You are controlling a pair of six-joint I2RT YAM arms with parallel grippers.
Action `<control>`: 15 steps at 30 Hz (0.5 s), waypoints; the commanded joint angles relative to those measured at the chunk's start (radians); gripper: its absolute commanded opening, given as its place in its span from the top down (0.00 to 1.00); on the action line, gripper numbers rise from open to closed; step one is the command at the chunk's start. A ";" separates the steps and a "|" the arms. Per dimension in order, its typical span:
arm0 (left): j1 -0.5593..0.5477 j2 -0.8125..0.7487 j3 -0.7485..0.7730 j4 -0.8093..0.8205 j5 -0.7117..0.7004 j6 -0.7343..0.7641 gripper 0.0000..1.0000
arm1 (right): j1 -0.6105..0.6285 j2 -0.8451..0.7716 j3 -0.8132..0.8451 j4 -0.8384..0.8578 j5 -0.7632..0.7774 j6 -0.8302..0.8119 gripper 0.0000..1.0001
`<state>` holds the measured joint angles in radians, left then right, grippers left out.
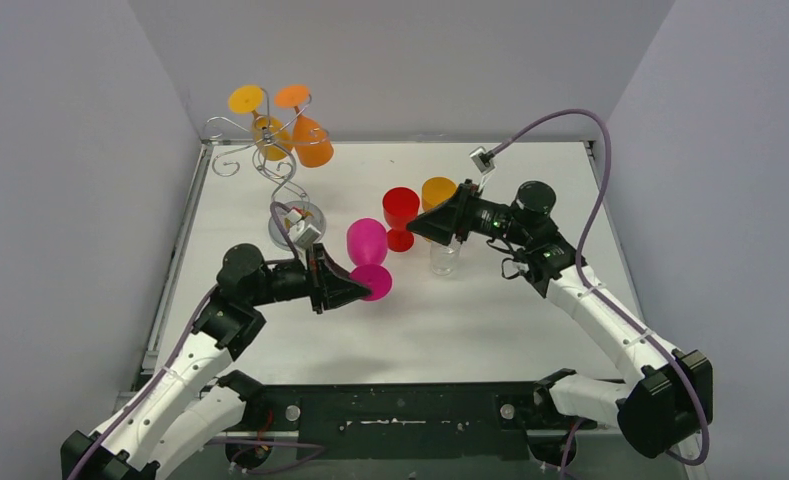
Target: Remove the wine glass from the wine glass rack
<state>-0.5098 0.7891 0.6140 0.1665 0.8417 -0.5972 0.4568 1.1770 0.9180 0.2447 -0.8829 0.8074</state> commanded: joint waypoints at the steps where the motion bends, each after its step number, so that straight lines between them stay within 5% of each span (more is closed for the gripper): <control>1: -0.005 -0.046 -0.044 0.016 0.026 0.138 1.00 | -0.034 -0.024 0.070 -0.059 0.015 -0.060 0.30; 5: -0.005 -0.062 -0.110 0.164 0.160 0.170 1.00 | -0.061 -0.015 0.072 -0.079 0.005 -0.065 0.30; 15: -0.004 -0.134 -0.169 0.127 0.288 0.478 1.00 | -0.104 0.062 0.109 -0.126 -0.140 -0.082 0.28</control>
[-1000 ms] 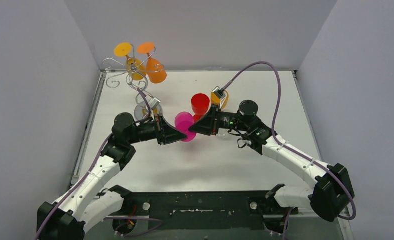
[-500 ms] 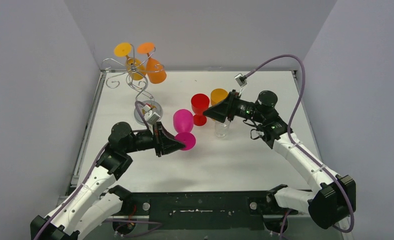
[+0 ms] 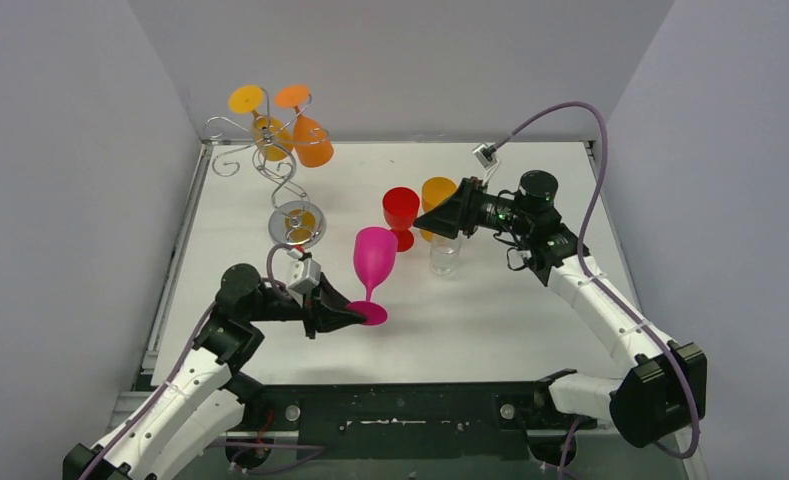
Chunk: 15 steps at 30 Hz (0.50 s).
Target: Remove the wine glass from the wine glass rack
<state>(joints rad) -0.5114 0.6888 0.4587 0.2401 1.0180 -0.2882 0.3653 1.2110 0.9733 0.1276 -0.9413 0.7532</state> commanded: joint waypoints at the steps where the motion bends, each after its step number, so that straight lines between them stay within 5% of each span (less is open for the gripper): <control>1: -0.003 -0.038 -0.018 0.056 0.121 0.178 1.00 | -0.015 0.038 0.057 -0.009 -0.099 -0.026 0.28; 15: 0.001 -0.003 -0.100 0.318 0.237 0.087 1.00 | -0.001 0.184 0.113 0.099 -0.362 0.135 0.36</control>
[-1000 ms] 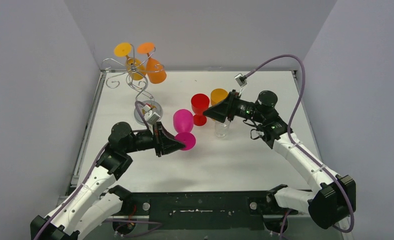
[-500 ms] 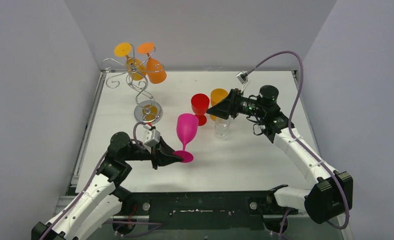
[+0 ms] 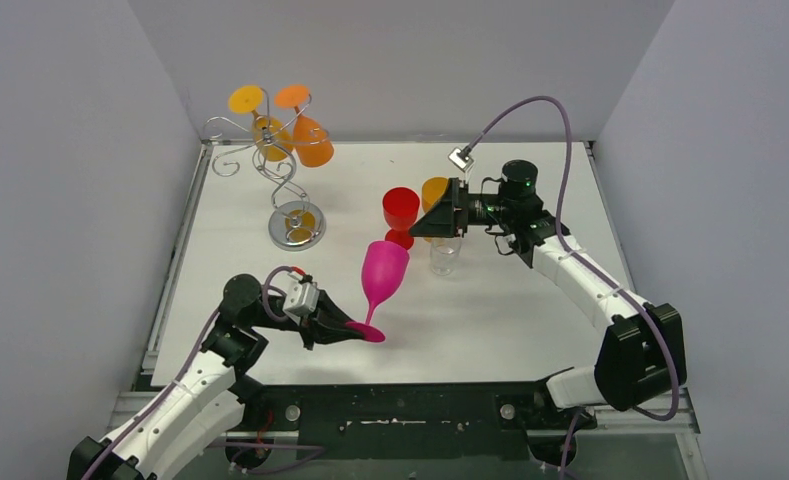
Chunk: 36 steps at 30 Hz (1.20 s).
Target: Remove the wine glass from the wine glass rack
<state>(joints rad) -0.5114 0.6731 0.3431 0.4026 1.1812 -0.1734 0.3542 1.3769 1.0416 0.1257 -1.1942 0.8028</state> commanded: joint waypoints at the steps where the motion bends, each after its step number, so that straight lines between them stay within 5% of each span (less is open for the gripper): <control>1: 0.000 0.016 0.021 0.156 0.081 -0.029 1.00 | 0.018 0.023 0.049 0.094 -0.113 0.081 0.37; 9: 0.001 0.045 0.065 0.150 0.146 -0.029 1.00 | 0.103 0.048 0.078 0.183 -0.201 0.145 0.43; 17: 0.001 0.060 0.096 0.152 0.176 -0.018 1.00 | 0.108 0.051 0.073 0.091 -0.239 0.095 0.53; 21: 0.004 0.065 0.103 0.114 0.183 0.010 1.00 | 0.114 0.041 0.076 0.086 -0.253 0.101 0.61; 25: 0.006 0.078 0.105 0.101 0.202 0.023 1.00 | 0.129 0.046 0.078 0.078 -0.287 0.109 0.81; 36: 0.024 0.120 0.138 0.039 0.229 0.090 1.00 | 0.161 0.025 0.078 0.062 -0.331 0.101 0.79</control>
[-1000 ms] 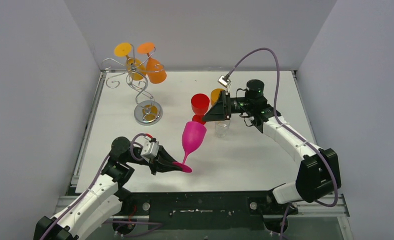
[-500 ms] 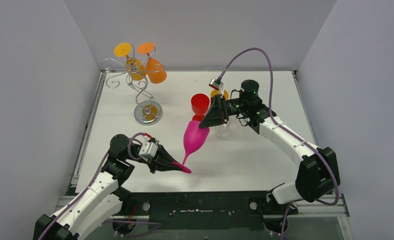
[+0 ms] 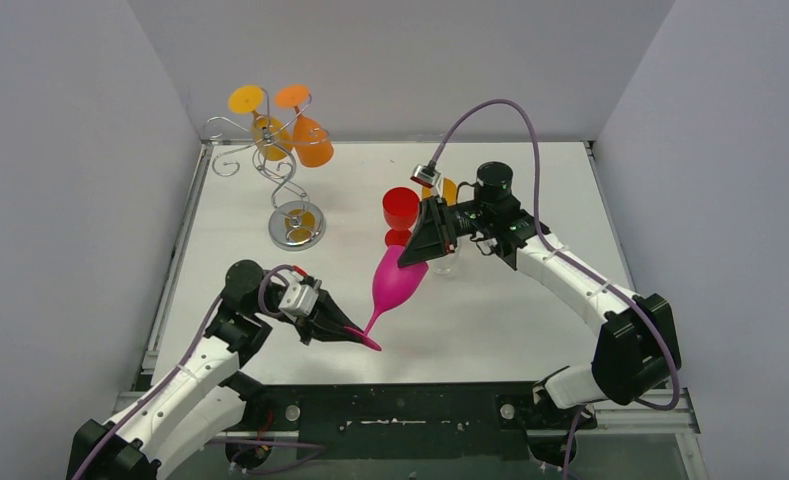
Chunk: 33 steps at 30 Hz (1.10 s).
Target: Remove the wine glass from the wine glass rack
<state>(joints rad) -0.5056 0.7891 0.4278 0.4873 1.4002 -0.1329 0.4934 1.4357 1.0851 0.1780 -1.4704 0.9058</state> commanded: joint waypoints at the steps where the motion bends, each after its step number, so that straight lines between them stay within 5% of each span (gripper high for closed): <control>1: 0.024 0.004 0.056 -0.052 0.011 0.055 1.00 | 0.022 -0.036 0.033 0.009 -0.056 -0.002 0.79; 8: 0.073 -0.021 0.058 -0.125 0.025 0.088 1.00 | 0.019 -0.044 0.034 0.007 -0.045 -0.007 0.99; 13: 0.082 -0.042 0.058 -0.160 -0.008 0.095 1.00 | 0.029 -0.060 0.037 0.014 -0.011 -0.008 1.00; 15: 0.082 -0.049 0.058 -0.172 -0.031 0.088 0.87 | 0.031 -0.065 0.036 0.017 0.001 -0.007 1.00; 26: 0.086 -0.099 0.062 -0.233 -0.127 0.064 0.48 | 0.035 -0.079 0.028 -0.008 0.060 -0.046 1.00; 33: 0.135 -0.143 0.075 -0.368 -0.267 0.074 0.37 | 0.035 -0.057 0.146 -0.487 0.291 -0.421 1.00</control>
<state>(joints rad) -0.3981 0.6689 0.4458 0.2169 1.2369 -0.0681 0.5209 1.3972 1.1187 -0.0185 -1.3552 0.7441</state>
